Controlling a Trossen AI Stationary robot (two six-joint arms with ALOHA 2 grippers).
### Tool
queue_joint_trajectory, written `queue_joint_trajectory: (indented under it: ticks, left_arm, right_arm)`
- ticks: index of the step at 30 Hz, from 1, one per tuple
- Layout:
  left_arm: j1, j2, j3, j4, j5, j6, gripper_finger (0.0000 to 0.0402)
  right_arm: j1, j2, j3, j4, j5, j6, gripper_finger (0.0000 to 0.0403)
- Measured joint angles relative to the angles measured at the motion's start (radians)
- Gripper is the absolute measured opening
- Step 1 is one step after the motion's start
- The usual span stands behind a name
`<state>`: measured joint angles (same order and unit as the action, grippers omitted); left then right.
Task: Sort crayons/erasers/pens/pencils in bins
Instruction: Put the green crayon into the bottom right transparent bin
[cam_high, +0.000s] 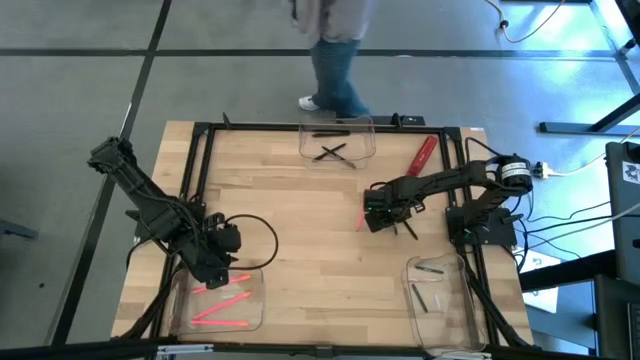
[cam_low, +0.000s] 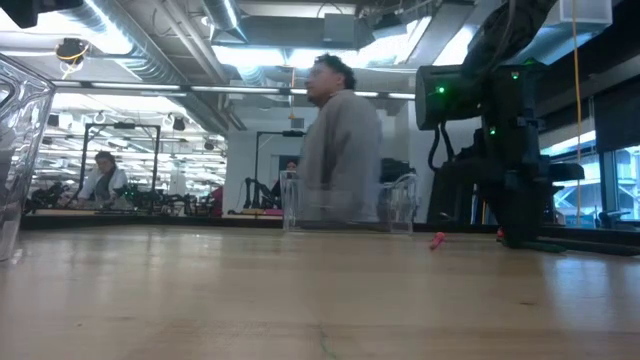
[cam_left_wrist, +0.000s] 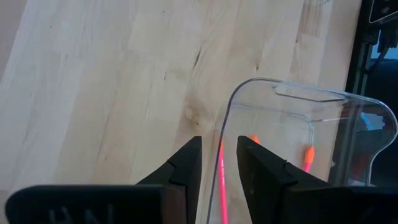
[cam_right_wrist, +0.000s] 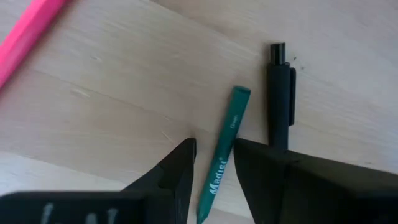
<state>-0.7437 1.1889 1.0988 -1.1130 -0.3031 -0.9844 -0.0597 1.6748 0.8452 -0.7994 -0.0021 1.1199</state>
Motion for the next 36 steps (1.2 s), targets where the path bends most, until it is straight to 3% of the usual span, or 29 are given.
queue_joint_trajectory:
  ticks: [8, 21, 36]
  left_arm:
    - [0.000, 0.000, 0.000, 0.000, 0.000, 0.000, 0.0095]
    - [0.000, 0.000, 0.000, 0.000, 0.000, 0.002, 0.0093]
    - [0.000, 0.000, 0.000, 0.000, 0.000, 0.002, 0.0094]
  right_arm:
    - [0.000, -0.003, -0.002, 0.004, 0.005, -0.002, 0.0107]
    - [0.000, -0.002, -0.003, 0.011, 0.007, -0.010, 0.0017]
    - [0.001, 0.005, 0.103, -0.004, 0.014, -0.163, 0.0029]
